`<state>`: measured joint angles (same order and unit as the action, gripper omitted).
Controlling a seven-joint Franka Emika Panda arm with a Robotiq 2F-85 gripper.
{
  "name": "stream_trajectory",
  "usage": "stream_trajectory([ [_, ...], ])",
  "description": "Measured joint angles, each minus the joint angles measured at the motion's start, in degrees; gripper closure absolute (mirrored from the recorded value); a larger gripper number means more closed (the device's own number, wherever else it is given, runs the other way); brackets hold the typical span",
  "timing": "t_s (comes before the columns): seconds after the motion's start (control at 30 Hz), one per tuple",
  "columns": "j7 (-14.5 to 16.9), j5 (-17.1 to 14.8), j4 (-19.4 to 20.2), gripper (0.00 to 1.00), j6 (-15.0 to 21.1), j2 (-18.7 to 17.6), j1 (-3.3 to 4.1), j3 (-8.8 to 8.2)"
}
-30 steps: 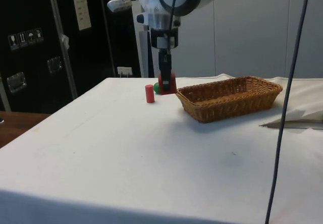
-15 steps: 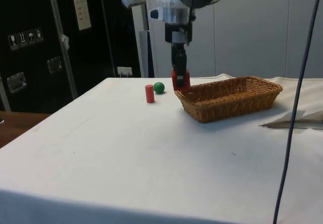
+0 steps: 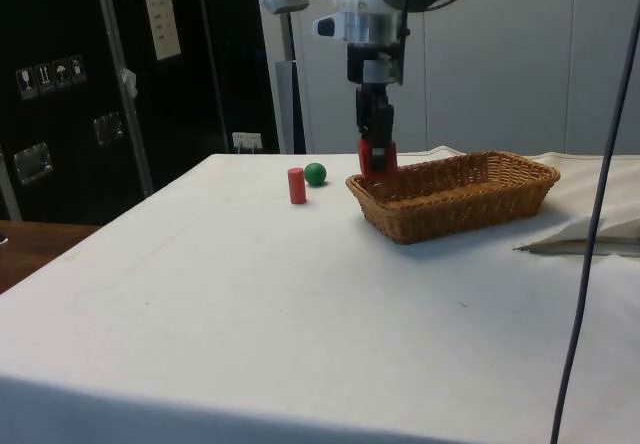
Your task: Pick up the object to the left of the cylinder and place it into the basket.
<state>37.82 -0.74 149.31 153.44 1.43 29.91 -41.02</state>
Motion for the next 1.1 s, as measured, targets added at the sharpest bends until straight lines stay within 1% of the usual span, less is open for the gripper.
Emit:
stream_trajectory([
  [0.07, 0.3, 1.1, 0.9, 0.98, 0.0, 1.0, -0.06, -0.46],
  [0.17, 0.6, 1.8, 1.5, 0.98, 0.0, 1.6, -0.17, -0.8],
  [0.3, 0.6, 3.8, 2.9, 0.98, 0.0, 3.3, -0.46, -1.43],
  [0.37, 0.6, 3.8, 2.9, 0.98, 0.0, 3.3, -0.46, -1.43],
  [0.4, 0.6, 4.8, 3.4, 0.98, 0.0, 3.9, -0.57, -1.72],
  [0.47, 0.6, 5.2, 3.7, 0.98, 0.0, 4.2, -0.69, -1.78],
  [0.57, 0.6, 7.0, 4.8, 0.98, 0.0, 5.3, -1.03, -2.46],
  [0.63, 0.6, 7.4, 5.0, 0.98, 0.0, 5.5, -1.09, -2.69],
  [0.7, 0.7, 9.0, 5.7, 0.98, 0.0, 6.2, -1.38, -3.44],
  [0.87, 0.9, 11.4, 6.6, 0.98, 0.2, 7.2, -1.66, -5.04],
  [0.9, 1.1, 12.2, 7.0, 0.98, 0.6, 7.4, -1.78, -5.67],
  [0.93, 1.3, 12.6, 7.3, 0.98, 0.8, 7.6, -1.89, -6.02],
  [0.97, 1.3, 12.6, 7.3, 0.98, 0.8, 7.6, -1.89, -6.02],
  [1.1, 1.8, 14.1, 8.1, 0.98, 1.5, 8.1, -2.18, -7.28],
])
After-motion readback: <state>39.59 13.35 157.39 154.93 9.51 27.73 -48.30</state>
